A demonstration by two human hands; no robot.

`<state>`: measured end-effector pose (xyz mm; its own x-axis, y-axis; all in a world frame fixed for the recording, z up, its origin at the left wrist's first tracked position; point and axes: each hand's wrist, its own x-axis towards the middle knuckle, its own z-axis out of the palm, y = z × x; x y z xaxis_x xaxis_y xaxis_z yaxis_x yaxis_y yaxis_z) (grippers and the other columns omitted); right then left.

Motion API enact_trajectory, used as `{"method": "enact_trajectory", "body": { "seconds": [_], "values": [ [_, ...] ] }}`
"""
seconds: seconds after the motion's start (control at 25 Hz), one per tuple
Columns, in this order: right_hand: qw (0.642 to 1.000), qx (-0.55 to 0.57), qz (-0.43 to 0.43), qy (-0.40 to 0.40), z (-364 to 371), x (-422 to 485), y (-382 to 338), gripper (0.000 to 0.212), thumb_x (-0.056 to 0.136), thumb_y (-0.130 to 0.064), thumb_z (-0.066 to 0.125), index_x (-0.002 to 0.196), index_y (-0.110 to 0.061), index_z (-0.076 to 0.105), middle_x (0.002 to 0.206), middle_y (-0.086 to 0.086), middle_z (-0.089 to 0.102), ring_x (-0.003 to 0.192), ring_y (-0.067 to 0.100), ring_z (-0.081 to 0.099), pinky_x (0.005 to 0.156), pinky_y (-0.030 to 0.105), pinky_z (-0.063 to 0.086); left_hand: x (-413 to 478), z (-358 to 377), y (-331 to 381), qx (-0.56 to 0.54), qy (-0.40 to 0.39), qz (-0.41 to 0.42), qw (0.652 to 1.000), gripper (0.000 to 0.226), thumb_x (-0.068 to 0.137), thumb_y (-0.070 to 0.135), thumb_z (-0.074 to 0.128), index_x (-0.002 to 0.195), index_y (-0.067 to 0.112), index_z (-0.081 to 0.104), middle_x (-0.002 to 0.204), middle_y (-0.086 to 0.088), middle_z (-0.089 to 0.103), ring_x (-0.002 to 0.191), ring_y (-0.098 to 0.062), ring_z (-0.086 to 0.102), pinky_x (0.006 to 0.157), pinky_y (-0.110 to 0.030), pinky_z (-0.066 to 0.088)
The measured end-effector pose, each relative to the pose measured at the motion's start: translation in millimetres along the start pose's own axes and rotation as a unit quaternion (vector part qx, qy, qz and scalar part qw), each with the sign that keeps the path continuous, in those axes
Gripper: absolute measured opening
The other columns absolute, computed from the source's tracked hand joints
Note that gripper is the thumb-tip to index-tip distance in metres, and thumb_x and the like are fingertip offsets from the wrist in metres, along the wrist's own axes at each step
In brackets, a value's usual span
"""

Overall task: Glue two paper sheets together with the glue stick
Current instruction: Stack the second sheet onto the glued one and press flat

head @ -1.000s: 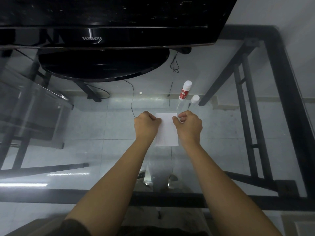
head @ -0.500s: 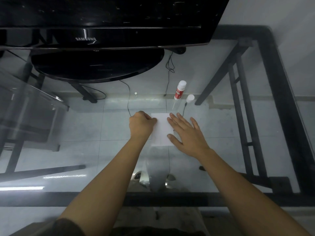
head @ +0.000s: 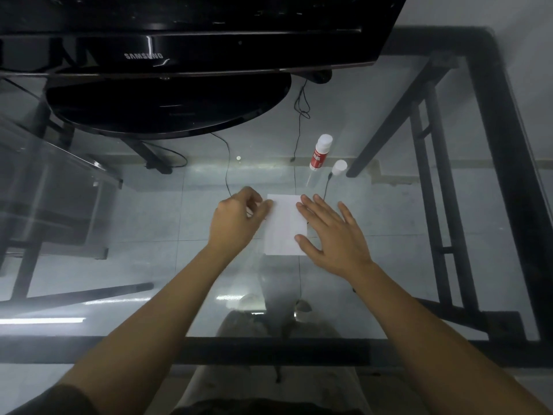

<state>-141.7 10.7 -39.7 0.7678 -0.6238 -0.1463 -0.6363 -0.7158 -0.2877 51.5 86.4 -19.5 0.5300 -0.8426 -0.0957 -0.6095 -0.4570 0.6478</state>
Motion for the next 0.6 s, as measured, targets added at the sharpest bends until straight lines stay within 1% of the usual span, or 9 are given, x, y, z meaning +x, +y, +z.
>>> {"method": "enact_trajectory", "body": {
  "seconds": [0.04,0.08,0.12,0.16,0.2,0.28,0.36,0.48,0.6],
  "values": [
    [1.0,0.003,0.0,-0.001,0.2,0.0,0.4,0.063,0.09,-0.057,0.024,0.145,-0.028,0.019,0.154,-0.009,0.014,0.138,0.004,-0.001,0.112,0.037,-0.005,2.8,-6.4,-7.3,-0.049,-0.007,0.049,0.998,0.02,0.091,0.029,0.054,0.102,0.014,0.061,0.092,0.003,0.064,0.07,0.002,0.055,0.065,-0.017,0.048],
    [1.0,0.004,0.001,-0.002,0.1,0.0,0.7,0.063,0.09,-0.058,0.024,0.145,-0.028,0.018,0.154,-0.009,0.014,0.138,0.003,-0.002,0.112,0.037,-0.005,7.1,-12.3,-14.3,-0.067,-0.032,0.097,0.993,0.027,0.094,0.025,0.047,0.118,0.016,0.057,0.11,0.002,0.063,0.087,0.007,0.053,0.077,-0.008,0.042],
    [1.0,0.005,0.001,-0.002,-0.1,0.0,0.8,0.063,0.089,-0.057,0.024,0.145,-0.028,0.018,0.154,-0.009,0.014,0.138,0.004,-0.001,0.112,0.037,-0.005,12.0,-16.5,-21.0,-0.043,-0.074,0.152,0.985,0.037,0.096,0.026,0.039,0.131,0.019,0.047,0.13,0.003,0.054,0.108,0.006,0.046,0.092,-0.007,0.033],
    [1.0,0.006,-0.001,-0.001,-0.6,0.0,0.6,0.063,0.089,-0.057,0.024,0.145,-0.028,0.019,0.154,-0.009,0.014,0.139,0.004,0.0,0.112,0.037,-0.004,16.6,-18.9,-27.3,0.02,-0.118,0.213,0.97,0.044,0.096,0.03,0.032,0.14,0.023,0.035,0.144,0.007,0.039,0.127,-0.001,0.033,0.103,-0.015,0.022],
    [1.0,0.006,-0.003,0.0,-1.3,0.0,0.1,0.063,0.089,-0.057,0.025,0.145,-0.028,0.019,0.154,-0.008,0.015,0.14,0.006,0.002,0.112,0.038,-0.004,21.5,-19.4,-32.1,0.101,-0.152,0.269,0.946,0.049,0.096,0.036,0.025,0.144,0.027,0.024,0.149,0.011,0.026,0.137,-0.006,0.017,0.108,-0.026,0.015],
    [1.0,0.004,-0.002,-0.002,-1.8,-0.5,-0.1,0.063,0.089,-0.056,0.025,0.145,-0.027,0.02,0.154,-0.007,0.016,0.141,0.009,0.006,0.113,0.039,-0.002,28.9,-17.5,-39.2,0.245,-0.189,0.336,0.89,0.053,0.095,0.048,0.012,0.145,0.034,0.007,0.15,0.015,0.01,0.142,-0.012,-0.005,0.111,-0.041,0.002],
    [1.0,0.004,0.0,-0.002,-1.8,-0.6,-0.9,0.063,0.089,-0.056,0.026,0.145,-0.027,0.02,0.154,-0.006,0.017,0.142,0.01,0.008,0.113,0.04,-0.002,30.8,-15.6,-43.0,0.317,-0.198,0.362,0.854,0.055,0.093,0.053,0.007,0.145,0.036,-0.002,0.15,0.015,0.006,0.141,-0.015,-0.015,0.111,-0.05,-0.009],
    [1.0,0.004,0.005,0.006,-1.0,-0.7,-1.3,0.062,0.089,-0.055,0.028,0.144,-0.027,0.022,0.154,-0.006,0.019,0.142,0.011,0.01,0.113,0.04,-0.001,21.5,-15.4,-47.5,0.35,-0.187,0.388,0.832,0.058,0.093,0.053,0.01,0.147,0.031,0.004,0.15,0.012,0.011,0.142,-0.02,-0.01,0.109,-0.058,-0.006],
    [1.0,-0.003,0.008,0.012,-0.4,-1.4,-1.8,0.061,0.089,-0.053,0.03,0.144,-0.026,0.023,0.154,-0.006,0.021,0.141,0.01,0.012,0.113,0.04,0.001,-2.2,-17.3,-45.8,0.338,-0.199,0.371,0.842,0.06,0.092,0.053,0.013,0.147,0.029,0.008,0.151,0.009,0.017,0.143,-0.024,-0.002,0.107,-0.065,0.005]
  ]
}}
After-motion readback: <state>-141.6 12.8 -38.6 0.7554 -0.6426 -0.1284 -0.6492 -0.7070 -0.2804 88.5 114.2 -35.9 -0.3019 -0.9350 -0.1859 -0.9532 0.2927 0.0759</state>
